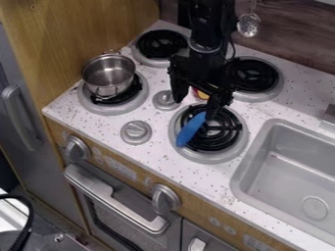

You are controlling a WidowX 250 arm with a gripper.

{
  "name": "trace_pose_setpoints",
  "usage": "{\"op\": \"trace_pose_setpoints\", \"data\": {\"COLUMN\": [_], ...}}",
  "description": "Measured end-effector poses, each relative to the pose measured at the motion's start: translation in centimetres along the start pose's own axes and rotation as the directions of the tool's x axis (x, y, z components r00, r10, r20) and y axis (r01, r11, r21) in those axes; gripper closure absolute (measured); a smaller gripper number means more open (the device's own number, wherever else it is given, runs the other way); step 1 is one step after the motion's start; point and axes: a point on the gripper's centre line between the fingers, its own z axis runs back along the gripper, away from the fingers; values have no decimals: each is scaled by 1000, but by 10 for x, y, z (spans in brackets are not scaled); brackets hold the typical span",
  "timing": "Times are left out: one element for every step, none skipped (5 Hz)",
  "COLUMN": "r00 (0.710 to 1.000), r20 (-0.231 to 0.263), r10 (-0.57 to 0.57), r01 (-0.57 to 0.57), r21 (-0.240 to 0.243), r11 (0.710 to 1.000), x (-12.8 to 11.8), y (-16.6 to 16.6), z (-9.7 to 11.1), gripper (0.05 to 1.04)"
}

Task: Put the silver pot on the top right burner from bottom left burner

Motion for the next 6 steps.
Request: {"op": "trace_pose_setpoints", "data": {"r00": [999,999,991,981,962,945], "r20": [-40,-19,-18,-9,-32,-61], "r10": [-2,47,131,195,272,322], "r01": [2,-47,-131,-195,-271,-319], "r21": [-4,0,2,12,31,55], "r11": [1000,999,991,981,962,946], "x": [-6,5,16,31,35,34], "y": [-1,20,56,87,125,151], "z": [-11,-9,-16,-19,-31,-44], "gripper": [89,89,89,89,89,89]}}
